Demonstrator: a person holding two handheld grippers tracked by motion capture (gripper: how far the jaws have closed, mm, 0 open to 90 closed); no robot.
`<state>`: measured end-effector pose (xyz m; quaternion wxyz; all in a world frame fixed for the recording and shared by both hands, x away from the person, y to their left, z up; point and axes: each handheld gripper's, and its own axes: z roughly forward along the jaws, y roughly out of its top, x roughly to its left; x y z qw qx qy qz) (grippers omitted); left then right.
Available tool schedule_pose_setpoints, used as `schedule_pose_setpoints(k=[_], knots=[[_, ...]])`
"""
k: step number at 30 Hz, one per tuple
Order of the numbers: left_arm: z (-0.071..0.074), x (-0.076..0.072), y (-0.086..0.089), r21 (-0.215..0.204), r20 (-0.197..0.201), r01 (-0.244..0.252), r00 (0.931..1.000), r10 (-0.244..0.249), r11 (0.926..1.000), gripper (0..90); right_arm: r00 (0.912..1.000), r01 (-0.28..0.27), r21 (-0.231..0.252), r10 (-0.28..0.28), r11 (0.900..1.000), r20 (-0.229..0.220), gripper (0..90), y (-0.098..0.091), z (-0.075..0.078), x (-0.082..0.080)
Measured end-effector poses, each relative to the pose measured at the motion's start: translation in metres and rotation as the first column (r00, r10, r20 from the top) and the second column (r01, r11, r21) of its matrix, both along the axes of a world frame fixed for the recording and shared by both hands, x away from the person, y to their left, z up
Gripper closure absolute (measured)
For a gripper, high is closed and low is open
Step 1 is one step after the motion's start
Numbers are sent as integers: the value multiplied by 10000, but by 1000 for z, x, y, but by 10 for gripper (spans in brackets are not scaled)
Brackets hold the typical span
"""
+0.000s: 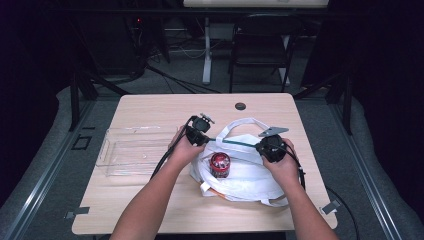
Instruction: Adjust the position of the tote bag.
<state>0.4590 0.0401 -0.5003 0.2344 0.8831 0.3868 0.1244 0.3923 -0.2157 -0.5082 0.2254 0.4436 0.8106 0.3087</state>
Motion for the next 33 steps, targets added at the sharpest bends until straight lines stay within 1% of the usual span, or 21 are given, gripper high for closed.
schedule_pose_setpoints(k=[7, 13, 15, 16, 19, 22, 23, 26, 28, 30, 33], knots=[[-2, 1, -1, 70, -77, 16, 10000, -15, 10000, 883, 10000, 6, -25, -6, 10000, -32, 892, 0, -2, -1], [-2, 1, -1, 35, -55, -9, 10000, 9, 10000, 875, 10000, 21, -103, -22, 9999, -21, 892, 2, -2, -2], [-2, 1, -1, 47, -19, -36, 10000, 36, 10000, 853, 10000, 27, -151, -28, 9999, -33, 892, 2, -2, -2], [-1, 0, -1, 85, 1, -57, 10000, 57, 9999, 820, 10000, 31, -148, -32, 9999, -25, 892, 2, -1, -2], [1, -1, 0, 36, 23, -42, 10000, 42, 10000, 804, 10000, 24, -137, -24, 9999, -17, 892, 2, -1, -3], [4, -2, 2, -112, 11, -59, 10000, 59, 9999, 749, 10000, 68, -168, -68, 9998, 29, 892, 2, -1, -3], [6, -2, 3, -137, -72, -65, 10000, 64, 9999, 729, 9999, 98, -156, -97, 9998, 48, 892, 2, -1, -3], [13, -5, 7, -310, 34, -52, 10000, 53, 9995, 675, 10000, 55, -112, -55, 9999, 36, 892, 2, -1, -4], [18, -8, 9, -424, 25, -111, 9999, 112, 9990, 657, 10000, 56, -121, -56, 9999, 38, 892, 2, -1, -4], [24, -12, 12, -433, 56, -155, 9999, 157, 9989, 644, 10000, 72, -144, -72, 9999, 28, 892, 2, -1, -4], [31, -19, 15, -475, 113, -57, 9999, 62, 9989, 638, 10000, 62, -130, -62, 9999, 21, 892, 2, -1, -4]])
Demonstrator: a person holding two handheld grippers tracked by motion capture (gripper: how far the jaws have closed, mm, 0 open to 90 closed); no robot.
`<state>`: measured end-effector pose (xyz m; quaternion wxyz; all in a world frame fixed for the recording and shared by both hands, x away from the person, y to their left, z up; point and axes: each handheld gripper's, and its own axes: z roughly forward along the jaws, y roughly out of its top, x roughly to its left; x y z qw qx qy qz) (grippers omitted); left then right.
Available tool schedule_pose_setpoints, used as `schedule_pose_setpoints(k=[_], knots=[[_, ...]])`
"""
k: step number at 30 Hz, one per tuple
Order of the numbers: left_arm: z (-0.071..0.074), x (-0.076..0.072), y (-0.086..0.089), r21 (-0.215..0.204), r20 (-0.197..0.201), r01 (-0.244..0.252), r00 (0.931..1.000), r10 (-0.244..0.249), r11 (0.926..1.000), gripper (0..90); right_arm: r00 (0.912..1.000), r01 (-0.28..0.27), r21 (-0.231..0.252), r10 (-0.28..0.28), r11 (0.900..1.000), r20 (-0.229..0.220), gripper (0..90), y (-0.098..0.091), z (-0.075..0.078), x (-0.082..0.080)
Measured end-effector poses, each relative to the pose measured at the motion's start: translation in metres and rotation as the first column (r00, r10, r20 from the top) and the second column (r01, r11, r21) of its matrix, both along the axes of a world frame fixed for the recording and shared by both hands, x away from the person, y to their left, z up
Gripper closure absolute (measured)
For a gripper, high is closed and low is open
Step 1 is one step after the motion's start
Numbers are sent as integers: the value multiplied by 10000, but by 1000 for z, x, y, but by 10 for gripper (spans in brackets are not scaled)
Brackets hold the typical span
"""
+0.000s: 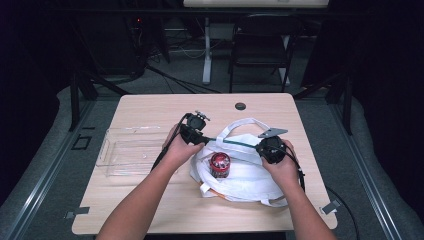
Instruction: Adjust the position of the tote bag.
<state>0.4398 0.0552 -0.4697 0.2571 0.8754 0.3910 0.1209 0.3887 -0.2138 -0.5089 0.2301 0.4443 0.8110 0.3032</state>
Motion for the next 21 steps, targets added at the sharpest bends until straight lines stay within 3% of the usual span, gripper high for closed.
schedule_pose_setpoints(k=[9, 15, 21], knots=[[15, -24, 3, 34, 40, 445, 9990, -445, 9990, 630, 10000, 54, -57, -54, 10000, -18, 892, 0, 0, 0], [14, -36, 4, 198, -88, 755, 9971, -754, 9969, 672, 9999, 73, -42, -74, 10000, -73, 891, 0, -1, 1], [7, -39, 9, 298, -153, 599, 9981, -594, 9978, 682, 9999, 81, -107, -82, 9999, -88, 891, 0, -1, 1]])
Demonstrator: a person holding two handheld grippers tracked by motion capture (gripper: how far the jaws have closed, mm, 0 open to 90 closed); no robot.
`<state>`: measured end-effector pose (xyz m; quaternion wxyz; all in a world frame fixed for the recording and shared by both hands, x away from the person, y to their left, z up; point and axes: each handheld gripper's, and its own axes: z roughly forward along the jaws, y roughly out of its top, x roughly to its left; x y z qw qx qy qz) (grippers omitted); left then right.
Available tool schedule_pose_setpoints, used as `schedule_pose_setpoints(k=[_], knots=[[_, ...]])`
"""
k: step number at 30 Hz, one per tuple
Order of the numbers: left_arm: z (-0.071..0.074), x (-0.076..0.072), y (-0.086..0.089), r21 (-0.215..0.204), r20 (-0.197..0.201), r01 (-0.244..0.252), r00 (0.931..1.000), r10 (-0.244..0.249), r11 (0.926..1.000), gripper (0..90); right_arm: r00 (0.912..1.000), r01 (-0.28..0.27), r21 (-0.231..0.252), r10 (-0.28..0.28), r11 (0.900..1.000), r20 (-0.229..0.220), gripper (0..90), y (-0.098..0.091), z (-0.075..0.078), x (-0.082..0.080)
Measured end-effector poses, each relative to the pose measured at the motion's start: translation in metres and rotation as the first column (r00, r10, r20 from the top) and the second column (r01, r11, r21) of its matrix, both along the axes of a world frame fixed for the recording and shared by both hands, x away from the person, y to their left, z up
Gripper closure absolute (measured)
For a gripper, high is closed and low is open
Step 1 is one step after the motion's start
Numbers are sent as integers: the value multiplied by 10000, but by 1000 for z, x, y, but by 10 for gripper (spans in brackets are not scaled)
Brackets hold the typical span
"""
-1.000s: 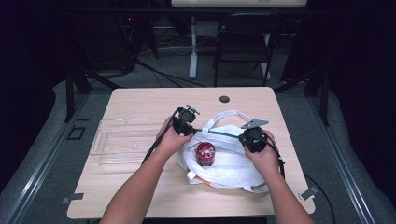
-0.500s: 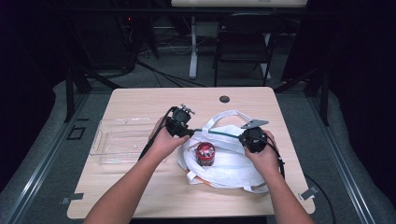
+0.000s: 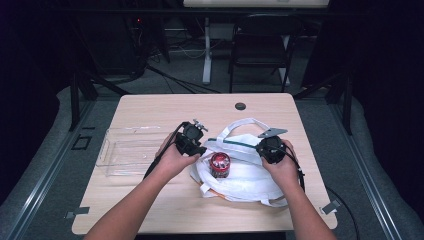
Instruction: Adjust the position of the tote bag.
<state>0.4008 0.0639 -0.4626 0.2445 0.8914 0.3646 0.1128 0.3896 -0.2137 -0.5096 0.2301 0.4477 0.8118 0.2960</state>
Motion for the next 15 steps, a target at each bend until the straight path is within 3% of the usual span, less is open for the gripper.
schedule_pose_setpoints(k=[4, 10, 15], knots=[[-6, -1, 3, 17, -69, -80, 9999, 80, 10000, 684, 10000, 23, 30, -23, 10000, 7, 891, 0, 0, 0], [-12, 0, 6, 65, -176, -100, 9998, 101, 9999, 796, 10000, -1, -29, 1, 10000, 15, 891, 0, -1, 0], [-14, 2, 5, 129, -142, -110, 9998, 112, 9999, 819, 10000, -22, -30, 22, 10000, -9, 891, 0, -1, 1]])
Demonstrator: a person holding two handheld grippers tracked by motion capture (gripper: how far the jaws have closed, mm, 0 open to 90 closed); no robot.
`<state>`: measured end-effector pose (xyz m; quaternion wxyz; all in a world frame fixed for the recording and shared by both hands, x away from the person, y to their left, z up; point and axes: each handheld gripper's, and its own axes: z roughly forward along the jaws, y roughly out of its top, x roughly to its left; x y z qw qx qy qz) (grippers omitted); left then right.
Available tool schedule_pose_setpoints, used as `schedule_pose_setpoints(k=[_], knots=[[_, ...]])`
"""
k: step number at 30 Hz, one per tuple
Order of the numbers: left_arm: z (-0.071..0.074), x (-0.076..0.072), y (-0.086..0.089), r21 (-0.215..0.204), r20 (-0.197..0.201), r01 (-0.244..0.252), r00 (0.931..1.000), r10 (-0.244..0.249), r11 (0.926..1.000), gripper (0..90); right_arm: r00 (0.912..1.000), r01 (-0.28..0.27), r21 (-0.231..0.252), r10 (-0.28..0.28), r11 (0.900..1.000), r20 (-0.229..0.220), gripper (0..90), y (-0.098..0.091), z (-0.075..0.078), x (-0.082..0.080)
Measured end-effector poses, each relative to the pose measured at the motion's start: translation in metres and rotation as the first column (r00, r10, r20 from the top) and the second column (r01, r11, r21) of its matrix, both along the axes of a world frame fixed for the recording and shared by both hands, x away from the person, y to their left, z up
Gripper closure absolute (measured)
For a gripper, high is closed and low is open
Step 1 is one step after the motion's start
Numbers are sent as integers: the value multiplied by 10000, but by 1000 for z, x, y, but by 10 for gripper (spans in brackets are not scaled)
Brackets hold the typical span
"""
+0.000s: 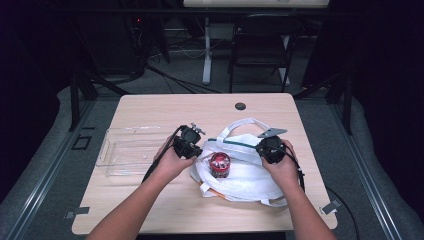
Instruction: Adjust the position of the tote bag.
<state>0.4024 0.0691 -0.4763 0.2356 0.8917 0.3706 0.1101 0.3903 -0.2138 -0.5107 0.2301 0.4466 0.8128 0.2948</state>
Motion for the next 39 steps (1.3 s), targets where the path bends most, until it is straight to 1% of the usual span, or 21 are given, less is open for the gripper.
schedule_pose_setpoints(k=[7, 10, 15, 27, 30, 37, 39], knots=[[-5, 7, 0, 53, -251, -108, 9996, 109, 9999, 829, 10000, 14, 10, -14, 10000, -22, 891, 0, -1, 1], [-8, 9, 0, 12, -318, -187, 9993, 188, 9998, 831, 10000, -6, 10, 6, 10000, -32, 891, 0, -1, 1], [-12, 13, 1, 4, -351, -331, 9988, 331, 9995, 833, 10000, 58, 26, -58, 10000, -24, 891, 1, -1, 1], [-18, 17, -1, 145, -319, -418, 9986, 422, 9990, 834, 10000, -6, -93, 6, 10000, -44, 891, 2, -1, 1], [-19, 17, -1, 106, -331, -399, 9986, 403, 9991, 833, 10000, -45, -11, 45, 10000, -31, 890, 3, 0, 0], [-21, 19, -2, 138, -404, -396, 9984, 401, 9991, 832, 10000, -34, -27, 34, 10000, -41, 889, 3, 0, -1], [-21, 20, -2, 149, -493, -421, 9979, 427, 9990, 832, 10000, -18, -78, 17, 10000, -60, 887, 3, 1, -1]])
